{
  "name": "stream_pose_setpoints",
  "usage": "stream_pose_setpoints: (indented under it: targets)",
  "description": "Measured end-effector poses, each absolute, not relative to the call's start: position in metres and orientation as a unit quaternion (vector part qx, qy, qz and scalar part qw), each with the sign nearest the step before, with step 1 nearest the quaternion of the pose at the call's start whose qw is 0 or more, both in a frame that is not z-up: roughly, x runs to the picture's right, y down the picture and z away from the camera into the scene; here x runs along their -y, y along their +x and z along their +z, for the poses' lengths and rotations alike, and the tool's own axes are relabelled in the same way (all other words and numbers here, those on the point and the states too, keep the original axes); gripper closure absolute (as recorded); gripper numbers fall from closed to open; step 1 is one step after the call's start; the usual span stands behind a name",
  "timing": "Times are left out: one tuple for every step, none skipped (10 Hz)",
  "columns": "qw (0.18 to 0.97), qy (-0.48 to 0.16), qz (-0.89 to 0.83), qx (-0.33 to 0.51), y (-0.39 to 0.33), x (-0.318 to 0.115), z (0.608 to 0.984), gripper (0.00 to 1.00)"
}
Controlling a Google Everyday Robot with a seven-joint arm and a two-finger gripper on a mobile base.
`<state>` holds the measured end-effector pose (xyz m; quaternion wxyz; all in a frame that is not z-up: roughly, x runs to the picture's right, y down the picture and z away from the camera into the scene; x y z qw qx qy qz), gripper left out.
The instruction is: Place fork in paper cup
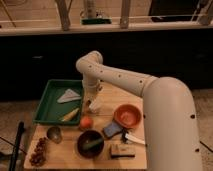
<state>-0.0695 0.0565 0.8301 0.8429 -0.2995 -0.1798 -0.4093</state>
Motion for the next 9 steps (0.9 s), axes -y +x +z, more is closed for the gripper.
stream_pose_setpoints:
  targets:
    - [0.841,-0.301,-0.411,0.181,-0.071,-0.058,0.83,1.0]
    - [0.841,-0.303,-0.411,0.182,-0.069,-0.059,0.83,1.0]
    - [0.84,-0.305,-0.41,0.181,-0.066,-0.06,0.83,1.0]
    - [0.84,-0.306,-0.41,0.181,-0.065,-0.061,0.829,1.0]
    - [0.84,-0.307,-0.41,0.18,-0.063,-0.062,0.829,1.0]
    - [0.841,-0.307,-0.409,0.179,-0.06,-0.062,0.828,1.0]
    - [0.841,-0.308,-0.408,0.178,-0.058,-0.062,0.828,1.0]
    - [0.841,-0.308,-0.409,0.177,-0.058,-0.062,0.827,0.97]
    - [0.841,-0.308,-0.408,0.176,-0.059,-0.062,0.826,0.89]
